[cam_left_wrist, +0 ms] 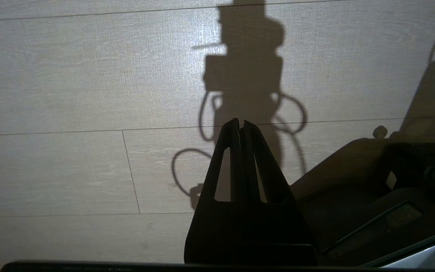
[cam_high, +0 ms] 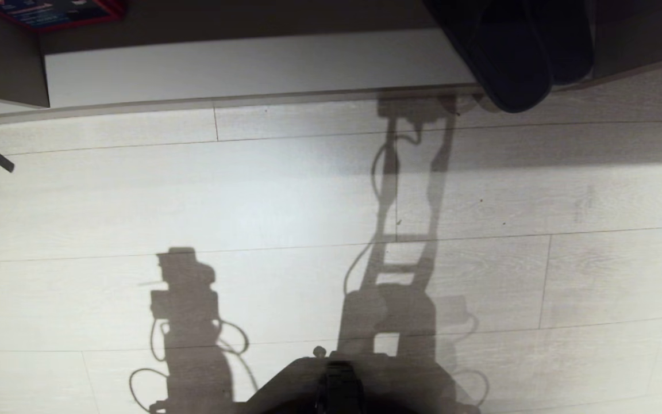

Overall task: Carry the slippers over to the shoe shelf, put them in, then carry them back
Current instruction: Pick up the slippers in the shoe cabinet

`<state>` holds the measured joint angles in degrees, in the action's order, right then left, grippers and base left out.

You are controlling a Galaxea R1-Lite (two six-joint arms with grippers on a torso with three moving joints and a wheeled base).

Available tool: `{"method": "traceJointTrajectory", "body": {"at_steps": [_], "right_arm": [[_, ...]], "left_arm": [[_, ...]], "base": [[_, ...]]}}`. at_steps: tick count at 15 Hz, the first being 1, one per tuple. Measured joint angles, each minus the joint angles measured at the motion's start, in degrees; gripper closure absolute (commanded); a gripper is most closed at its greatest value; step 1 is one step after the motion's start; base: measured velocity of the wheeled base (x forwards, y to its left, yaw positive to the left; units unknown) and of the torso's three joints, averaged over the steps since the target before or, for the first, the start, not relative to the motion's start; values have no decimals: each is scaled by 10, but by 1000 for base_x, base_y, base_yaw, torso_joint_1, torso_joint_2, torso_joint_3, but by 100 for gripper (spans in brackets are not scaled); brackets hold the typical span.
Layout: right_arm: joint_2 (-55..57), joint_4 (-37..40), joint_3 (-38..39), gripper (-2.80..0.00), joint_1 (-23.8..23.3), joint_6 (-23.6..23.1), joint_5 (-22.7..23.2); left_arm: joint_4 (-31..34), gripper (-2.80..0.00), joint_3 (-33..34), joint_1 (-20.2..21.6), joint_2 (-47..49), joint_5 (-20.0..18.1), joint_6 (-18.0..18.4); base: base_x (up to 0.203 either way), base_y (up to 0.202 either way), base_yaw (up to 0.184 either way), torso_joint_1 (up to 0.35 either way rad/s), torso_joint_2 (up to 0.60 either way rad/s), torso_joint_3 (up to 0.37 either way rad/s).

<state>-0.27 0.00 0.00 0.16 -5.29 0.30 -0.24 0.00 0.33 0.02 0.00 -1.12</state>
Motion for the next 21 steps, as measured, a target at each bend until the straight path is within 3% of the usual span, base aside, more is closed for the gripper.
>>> {"method": "traceJointTrajectory", "body": {"at_steps": [10, 21], "right_arm": [[0, 0, 0, 0, 0, -4, 1], [1, 0, 0, 0, 0, -1, 1]], "left_arm": [[0, 0, 0, 0, 0, 0, 0], [0, 0, 0, 0, 0, 1, -2]], "base": [[0, 0, 0, 1, 0, 12], [0, 0, 0, 0, 3, 194]]}}
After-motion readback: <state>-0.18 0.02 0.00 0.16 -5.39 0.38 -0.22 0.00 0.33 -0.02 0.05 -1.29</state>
